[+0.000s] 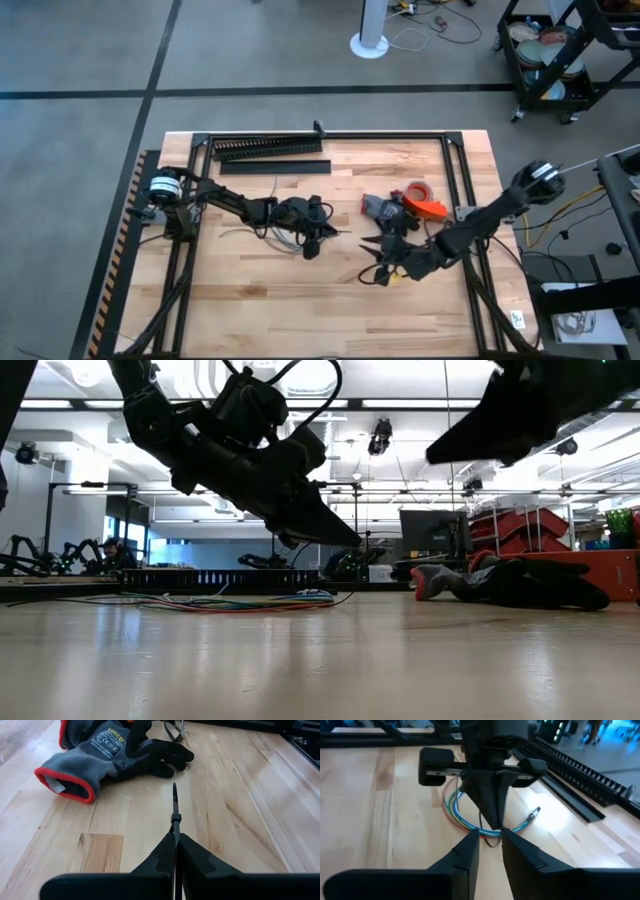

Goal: Ziptie cables
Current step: Wrap the black zip tie on the cable

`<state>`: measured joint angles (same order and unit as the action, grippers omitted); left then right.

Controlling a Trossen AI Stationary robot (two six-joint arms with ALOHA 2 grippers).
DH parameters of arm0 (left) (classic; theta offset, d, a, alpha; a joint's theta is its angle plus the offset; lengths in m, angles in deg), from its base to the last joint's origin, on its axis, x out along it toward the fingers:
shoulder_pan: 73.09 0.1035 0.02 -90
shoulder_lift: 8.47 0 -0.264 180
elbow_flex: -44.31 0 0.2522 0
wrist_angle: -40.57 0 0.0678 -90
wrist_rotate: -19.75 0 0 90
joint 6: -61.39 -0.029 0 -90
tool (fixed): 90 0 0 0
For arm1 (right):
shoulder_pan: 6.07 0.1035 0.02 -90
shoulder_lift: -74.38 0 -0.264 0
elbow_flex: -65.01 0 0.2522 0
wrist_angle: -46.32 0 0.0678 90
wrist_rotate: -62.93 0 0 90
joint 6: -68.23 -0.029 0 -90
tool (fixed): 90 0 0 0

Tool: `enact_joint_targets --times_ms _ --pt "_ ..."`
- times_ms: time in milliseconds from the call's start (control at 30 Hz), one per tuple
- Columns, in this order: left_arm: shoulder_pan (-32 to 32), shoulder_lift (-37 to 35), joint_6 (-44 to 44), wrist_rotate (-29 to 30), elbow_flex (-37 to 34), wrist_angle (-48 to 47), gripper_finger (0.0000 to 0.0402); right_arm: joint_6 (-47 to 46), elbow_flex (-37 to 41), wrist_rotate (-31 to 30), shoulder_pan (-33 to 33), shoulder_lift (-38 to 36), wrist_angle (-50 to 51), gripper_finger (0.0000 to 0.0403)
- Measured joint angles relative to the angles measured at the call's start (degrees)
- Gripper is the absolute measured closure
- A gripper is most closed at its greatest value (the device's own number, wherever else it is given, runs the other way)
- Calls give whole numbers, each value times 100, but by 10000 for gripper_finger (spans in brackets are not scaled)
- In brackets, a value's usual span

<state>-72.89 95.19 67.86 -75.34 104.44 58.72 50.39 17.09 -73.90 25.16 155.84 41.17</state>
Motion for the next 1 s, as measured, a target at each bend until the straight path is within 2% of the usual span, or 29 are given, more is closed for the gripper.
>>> enact_joint_targets --times_ms 167,267,400,500,633,867,1000 --pt "-1 -2 6 0 0 12 401 532 722 -82 50 1049 -2578 350" --pt "-1 -4 6 -2 0 23 402 547 1100 308 11 1814 -4177 352" --pt "0 -4 6 -2 0 62 401 864 1274 529 -89 2870 -6113 349" --pt "-1 -4 6 -9 0 145 401 1211 1261 520 -229 3557 -7116 343" --pt "-1 -41 -51 -48 0 197 401 1226 1205 850 -529 3883 -7121 334" --pt "1 -52 -52 -211 4 154 401 1797 1429 1553 -1044 3739 -7090 328" --pt "0 -52 1 -343 4 184 401 1890 1519 2421 -1528 3702 -7109 335"
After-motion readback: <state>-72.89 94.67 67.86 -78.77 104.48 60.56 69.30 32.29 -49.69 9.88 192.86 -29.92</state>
